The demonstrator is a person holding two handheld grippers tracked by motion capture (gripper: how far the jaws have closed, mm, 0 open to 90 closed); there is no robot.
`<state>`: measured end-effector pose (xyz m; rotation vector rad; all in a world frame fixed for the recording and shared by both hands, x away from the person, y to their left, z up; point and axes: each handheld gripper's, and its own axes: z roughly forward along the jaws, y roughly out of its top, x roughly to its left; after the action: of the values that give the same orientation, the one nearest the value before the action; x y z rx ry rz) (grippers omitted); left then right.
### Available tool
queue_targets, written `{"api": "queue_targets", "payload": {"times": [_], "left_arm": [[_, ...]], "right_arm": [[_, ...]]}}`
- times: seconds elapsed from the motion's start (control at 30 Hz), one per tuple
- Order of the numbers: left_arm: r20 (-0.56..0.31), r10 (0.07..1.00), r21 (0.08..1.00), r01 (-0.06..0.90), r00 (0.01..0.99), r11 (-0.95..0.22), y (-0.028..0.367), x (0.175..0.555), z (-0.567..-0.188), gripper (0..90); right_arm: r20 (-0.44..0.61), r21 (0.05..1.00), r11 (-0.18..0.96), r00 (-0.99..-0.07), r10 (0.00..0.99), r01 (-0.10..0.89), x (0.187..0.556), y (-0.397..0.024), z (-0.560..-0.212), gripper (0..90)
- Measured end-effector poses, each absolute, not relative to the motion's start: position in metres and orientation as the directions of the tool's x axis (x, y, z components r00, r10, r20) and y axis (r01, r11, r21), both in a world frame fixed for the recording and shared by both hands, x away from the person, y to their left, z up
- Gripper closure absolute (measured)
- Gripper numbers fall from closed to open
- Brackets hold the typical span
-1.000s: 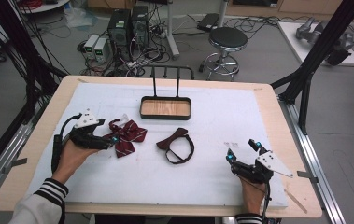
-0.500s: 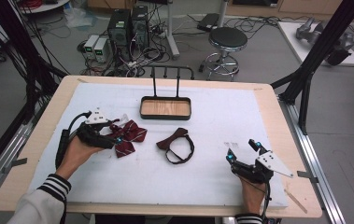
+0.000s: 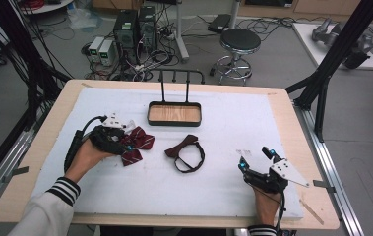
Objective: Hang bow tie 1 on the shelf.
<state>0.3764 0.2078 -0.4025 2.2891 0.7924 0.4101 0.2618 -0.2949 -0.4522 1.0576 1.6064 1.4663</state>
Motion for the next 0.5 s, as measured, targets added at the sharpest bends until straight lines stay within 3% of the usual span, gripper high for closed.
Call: {"api": "queue_targets", "payload": {"times": [0.5], "left_arm": [[0.074,0.658,0.612,0.487,0.749,-0.623,0.204,0.391,-0.411,33.0]], "right_arm": [[0.029,0.994,0.019,-0.415,0.909,0.110,0.261,-0.295,-0.452,10.0]]}}
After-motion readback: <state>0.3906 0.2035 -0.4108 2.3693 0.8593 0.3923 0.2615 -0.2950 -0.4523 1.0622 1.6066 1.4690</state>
